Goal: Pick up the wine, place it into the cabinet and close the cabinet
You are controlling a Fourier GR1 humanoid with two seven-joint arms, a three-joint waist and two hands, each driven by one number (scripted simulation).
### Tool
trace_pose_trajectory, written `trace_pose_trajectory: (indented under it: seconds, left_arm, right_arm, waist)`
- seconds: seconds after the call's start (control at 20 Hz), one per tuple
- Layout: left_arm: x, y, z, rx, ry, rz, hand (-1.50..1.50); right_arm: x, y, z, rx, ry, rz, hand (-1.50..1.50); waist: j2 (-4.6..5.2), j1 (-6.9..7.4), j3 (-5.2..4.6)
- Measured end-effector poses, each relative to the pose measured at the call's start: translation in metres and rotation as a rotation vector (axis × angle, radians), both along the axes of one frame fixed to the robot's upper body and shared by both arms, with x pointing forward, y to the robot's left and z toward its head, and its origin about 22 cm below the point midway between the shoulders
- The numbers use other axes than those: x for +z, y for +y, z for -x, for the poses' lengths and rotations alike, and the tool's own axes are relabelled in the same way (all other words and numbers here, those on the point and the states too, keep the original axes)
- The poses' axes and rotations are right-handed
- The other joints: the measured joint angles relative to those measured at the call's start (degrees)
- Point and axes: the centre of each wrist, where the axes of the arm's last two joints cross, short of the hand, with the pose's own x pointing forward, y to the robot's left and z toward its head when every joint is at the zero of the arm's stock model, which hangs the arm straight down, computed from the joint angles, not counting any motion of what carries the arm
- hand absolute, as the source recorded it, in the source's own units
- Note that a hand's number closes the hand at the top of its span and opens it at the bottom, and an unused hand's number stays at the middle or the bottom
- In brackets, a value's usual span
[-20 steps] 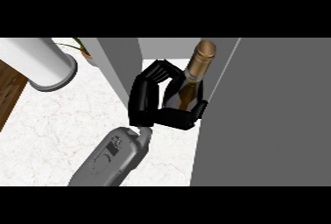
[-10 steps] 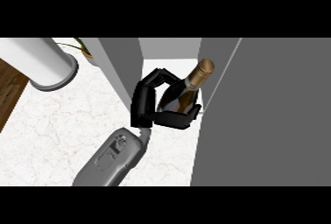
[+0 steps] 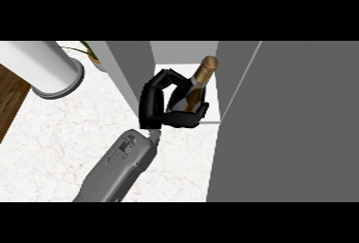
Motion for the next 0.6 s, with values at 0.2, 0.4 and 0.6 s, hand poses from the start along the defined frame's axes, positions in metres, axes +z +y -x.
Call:
trace_pose_trajectory:
  seconds: [0.2,0.4,0.6]
  left_arm:
    - [0.000,0.010,-0.012,0.019,0.007,0.013,1.50]
    - [-0.001,0.014,-0.023,0.010,0.029,0.015,1.50]
    - [-0.001,0.015,-0.032,-0.003,0.056,0.015,1.50]
  right_arm:
    - [0.003,-0.001,-0.001,-0.009,0.001,0.002,-1.50]
    - [0.004,0.000,-0.001,-0.010,0.002,-0.006,-1.50]
    - [0.005,-0.003,-0.002,-0.019,-0.006,-0.002,-1.50]
  waist:
    - [-0.01,0.08,-0.01]
    - [0.01,-0.02,0.00]
    - [0.03,-0.06,0.00]
